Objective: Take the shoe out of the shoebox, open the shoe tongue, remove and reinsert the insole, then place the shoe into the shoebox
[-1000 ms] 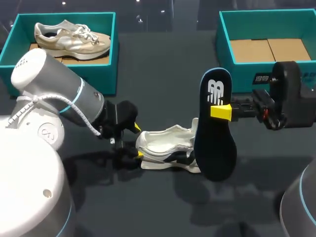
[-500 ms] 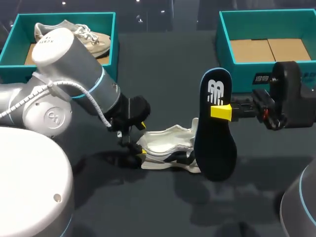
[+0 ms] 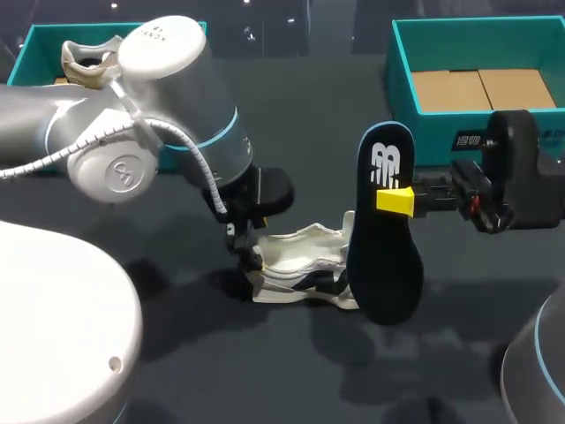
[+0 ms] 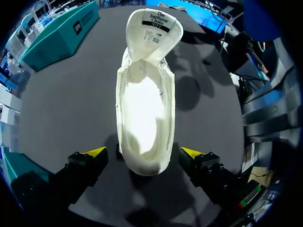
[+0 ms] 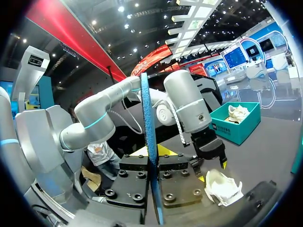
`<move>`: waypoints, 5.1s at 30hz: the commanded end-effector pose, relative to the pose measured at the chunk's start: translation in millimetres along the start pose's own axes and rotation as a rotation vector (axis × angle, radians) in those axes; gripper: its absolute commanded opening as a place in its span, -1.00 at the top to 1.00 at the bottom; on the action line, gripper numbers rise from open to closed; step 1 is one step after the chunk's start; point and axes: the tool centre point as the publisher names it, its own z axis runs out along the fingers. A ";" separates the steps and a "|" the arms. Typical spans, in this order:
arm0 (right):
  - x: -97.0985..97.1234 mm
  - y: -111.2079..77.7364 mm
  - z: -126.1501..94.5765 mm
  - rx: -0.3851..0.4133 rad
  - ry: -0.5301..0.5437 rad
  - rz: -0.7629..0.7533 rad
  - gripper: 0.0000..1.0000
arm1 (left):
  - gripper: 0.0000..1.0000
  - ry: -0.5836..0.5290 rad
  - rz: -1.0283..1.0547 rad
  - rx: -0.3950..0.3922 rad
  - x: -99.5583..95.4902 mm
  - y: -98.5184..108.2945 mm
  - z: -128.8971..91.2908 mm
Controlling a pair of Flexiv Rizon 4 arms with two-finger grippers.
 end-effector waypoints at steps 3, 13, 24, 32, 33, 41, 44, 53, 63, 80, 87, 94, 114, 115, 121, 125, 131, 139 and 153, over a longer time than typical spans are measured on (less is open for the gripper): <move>1.3 -0.4 0.7 0.000 -0.004 0.001 1.00 | -1.00 0.017 0.001 -0.112 -4.1 -7.9 1.5; 1.3 -0.4 0.7 0.000 -0.004 0.001 1.00 | -1.00 -0.034 0.058 -0.106 -3.8 -33.7 -19.2; 1.3 -0.4 0.7 0.000 -0.004 0.001 1.00 | -0.98 -0.061 0.023 -0.111 -35.2 -64.9 8.1; 1.3 -0.4 0.7 0.000 -0.004 0.001 1.00 | -0.69 -0.069 0.025 -0.108 -48.1 -78.6 29.9; 1.3 -0.4 0.7 0.000 -0.004 0.001 1.00 | -0.68 -0.067 0.026 -0.109 -48.7 -79.8 31.9; 1.3 -0.4 0.7 0.000 -0.004 0.001 1.00 | -0.48 -0.057 0.020 -0.134 -47.0 -85.9 49.6; 1.3 -0.4 0.7 0.000 -0.004 0.001 1.00 | -0.22 -0.056 0.020 -0.145 -44.5 -85.8 54.7; 1.3 -0.4 0.7 0.000 -0.004 0.001 1.00 | 1.00 -0.031 0.033 -0.156 -38.9 -83.7 61.3; 1.3 -0.4 0.7 0.000 -0.004 0.001 1.00 | 1.00 0.025 0.070 -0.152 -34.8 -76.4 53.6; 1.3 -0.4 0.7 0.000 -0.004 0.001 1.00 | 1.00 0.117 0.210 -0.128 -33.9 -74.9 39.3; 1.3 -0.4 0.7 0.000 -0.004 0.001 1.00 | 1.00 0.132 0.274 -0.125 -39.3 -74.2 27.8; 1.3 -0.4 0.7 0.000 -0.004 0.001 1.00 | 1.00 0.204 0.589 -0.145 -51.3 -70.0 -4.4; 1.3 -0.4 0.7 0.000 -0.004 0.001 1.00 | 1.00 0.177 0.963 -0.129 -46.3 -68.6 -23.7; 1.3 -0.4 0.7 0.000 -0.004 0.001 1.00 | 1.00 0.157 0.998 -0.141 -45.6 -69.9 -25.4; 1.3 -0.4 0.7 0.000 -0.004 0.001 1.00 | 1.00 0.124 1.221 -0.158 -36.5 -72.0 -29.6; 1.3 -0.4 0.7 0.000 -0.004 0.001 1.00 | 1.00 0.089 1.331 -0.189 -32.0 -72.4 -27.9; 1.3 -0.4 0.7 0.000 -0.004 0.001 1.00 | 1.00 0.089 1.331 -0.189 -32.0 -72.4 -27.9; 1.3 -0.4 0.7 0.000 -0.004 0.001 1.00 | 1.00 0.092 1.423 -0.173 -13.8 -80.3 -21.2; 1.3 -0.4 0.7 0.000 -0.004 0.001 1.00 | 1.00 0.119 1.546 -0.148 9.5 -92.2 -0.6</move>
